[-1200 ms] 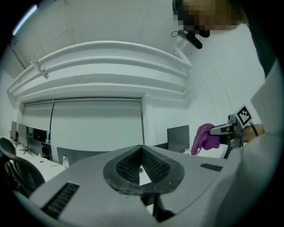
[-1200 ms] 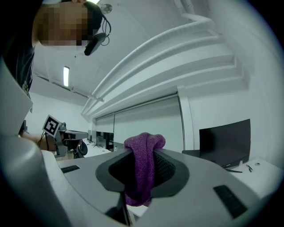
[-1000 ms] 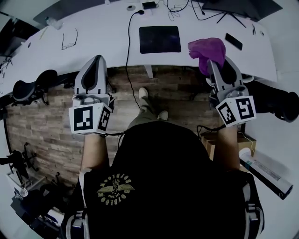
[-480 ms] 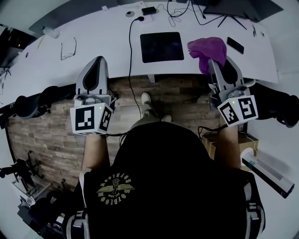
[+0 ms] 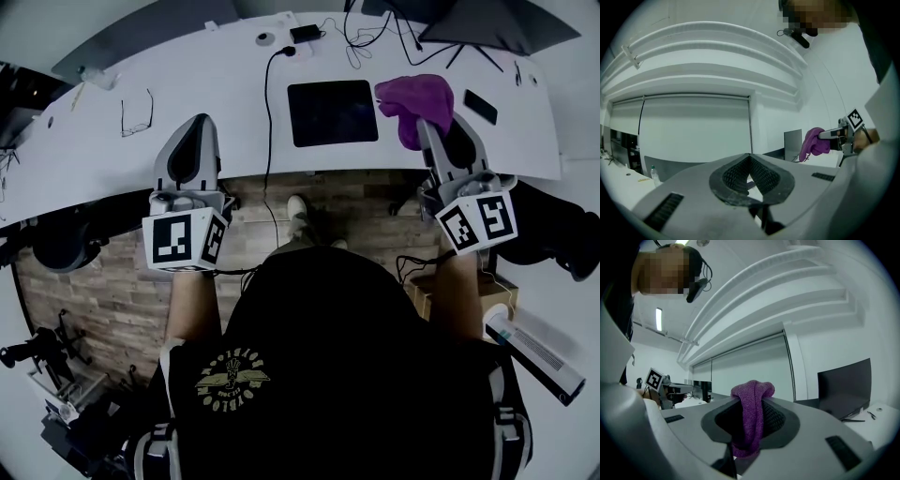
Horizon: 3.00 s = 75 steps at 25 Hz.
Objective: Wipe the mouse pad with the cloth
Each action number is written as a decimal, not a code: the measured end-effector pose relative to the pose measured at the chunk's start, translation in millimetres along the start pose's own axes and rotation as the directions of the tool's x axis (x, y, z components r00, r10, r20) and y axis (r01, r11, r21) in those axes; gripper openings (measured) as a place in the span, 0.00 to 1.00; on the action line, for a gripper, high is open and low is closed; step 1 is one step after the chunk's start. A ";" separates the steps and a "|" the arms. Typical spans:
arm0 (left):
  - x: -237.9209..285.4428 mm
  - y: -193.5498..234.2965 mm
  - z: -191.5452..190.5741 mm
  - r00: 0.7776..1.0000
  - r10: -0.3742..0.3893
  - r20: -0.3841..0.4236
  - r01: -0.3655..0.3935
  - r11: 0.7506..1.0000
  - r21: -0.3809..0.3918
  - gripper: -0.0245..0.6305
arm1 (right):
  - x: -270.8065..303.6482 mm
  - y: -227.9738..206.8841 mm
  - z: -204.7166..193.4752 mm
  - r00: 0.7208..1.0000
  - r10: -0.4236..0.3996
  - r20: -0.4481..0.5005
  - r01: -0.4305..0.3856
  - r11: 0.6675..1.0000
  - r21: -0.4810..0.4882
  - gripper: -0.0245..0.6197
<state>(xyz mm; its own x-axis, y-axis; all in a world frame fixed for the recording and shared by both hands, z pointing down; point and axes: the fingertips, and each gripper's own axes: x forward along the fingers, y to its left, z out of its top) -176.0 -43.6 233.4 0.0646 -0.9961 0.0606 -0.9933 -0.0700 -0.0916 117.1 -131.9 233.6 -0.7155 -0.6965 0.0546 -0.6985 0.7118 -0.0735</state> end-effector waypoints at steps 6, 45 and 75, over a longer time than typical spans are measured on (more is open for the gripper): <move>33.8 18.8 -4.5 1.000 -0.026 -0.007 0.026 1.000 -0.007 0.04 | 36.5 -5.6 0.6 1.000 -0.010 -0.009 0.010 1.000 0.001 0.18; 151.9 56.2 -181.8 0.972 -0.069 -0.225 0.053 0.996 -0.075 0.04 | 239.9 18.9 -208.2 0.954 0.148 -0.262 -0.125 0.987 0.105 0.18; 171.4 25.6 -233.3 0.941 -0.169 -0.294 0.154 0.985 -0.073 0.04 | 230.7 -40.7 -414.4 0.748 -0.051 -0.662 0.138 0.987 0.081 0.18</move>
<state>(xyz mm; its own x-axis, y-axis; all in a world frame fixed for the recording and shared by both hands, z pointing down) -212.7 -203.4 473.4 0.2004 -0.9093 0.3646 -0.9758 -0.2185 -0.0087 -24.6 -284.0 661.9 -0.5079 -0.4969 0.7037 -0.7873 0.5992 -0.1452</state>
